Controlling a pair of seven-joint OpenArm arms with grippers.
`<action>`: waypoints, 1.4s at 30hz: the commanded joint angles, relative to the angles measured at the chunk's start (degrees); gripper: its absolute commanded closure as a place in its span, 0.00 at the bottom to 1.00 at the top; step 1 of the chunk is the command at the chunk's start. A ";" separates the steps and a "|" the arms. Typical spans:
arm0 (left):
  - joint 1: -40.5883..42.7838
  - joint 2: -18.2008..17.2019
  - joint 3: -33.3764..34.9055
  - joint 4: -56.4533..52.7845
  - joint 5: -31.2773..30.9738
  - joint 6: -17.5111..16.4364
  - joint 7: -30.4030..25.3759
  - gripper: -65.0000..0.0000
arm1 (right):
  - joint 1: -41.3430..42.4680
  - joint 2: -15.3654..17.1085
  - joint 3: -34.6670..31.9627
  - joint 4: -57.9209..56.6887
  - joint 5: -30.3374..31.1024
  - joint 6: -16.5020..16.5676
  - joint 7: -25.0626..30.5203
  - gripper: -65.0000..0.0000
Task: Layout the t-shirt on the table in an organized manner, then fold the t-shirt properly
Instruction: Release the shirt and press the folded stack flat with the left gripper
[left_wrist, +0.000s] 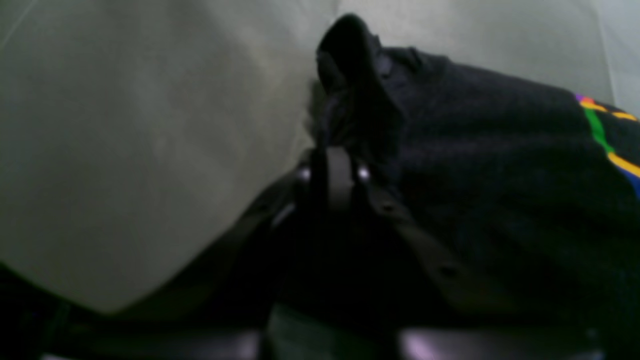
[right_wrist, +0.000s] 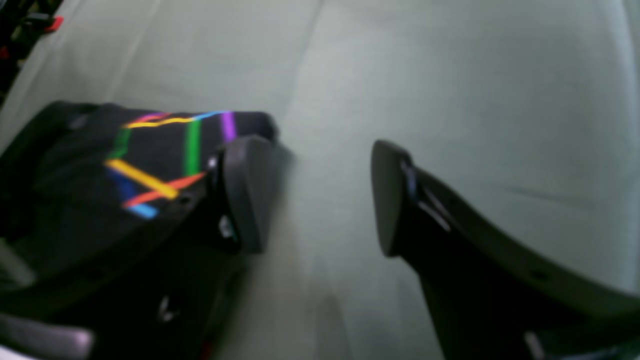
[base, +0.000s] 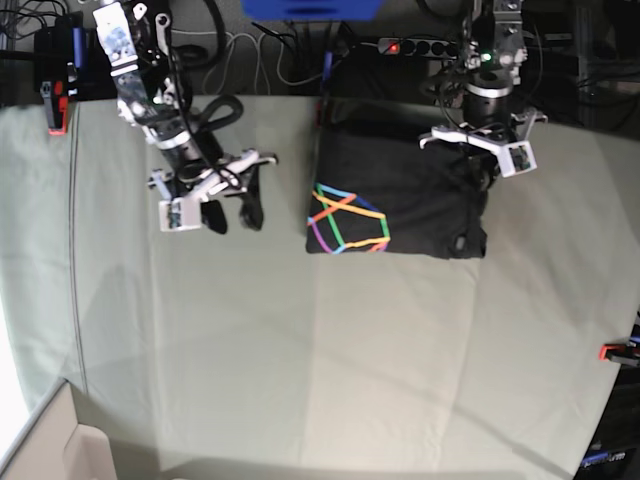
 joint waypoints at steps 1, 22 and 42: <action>0.51 0.05 -0.02 0.79 -0.03 -0.19 -1.53 0.84 | 0.36 0.03 -0.08 1.15 0.73 -0.07 1.44 0.51; -0.89 -0.21 5.43 5.80 -3.28 0.16 -1.44 0.45 | 0.89 0.11 -0.08 1.15 0.55 -0.07 1.44 0.51; -0.72 -1.62 -9.77 2.19 -4.16 -0.19 -1.53 0.45 | 0.36 1.34 -0.26 1.85 0.73 -0.07 1.44 0.51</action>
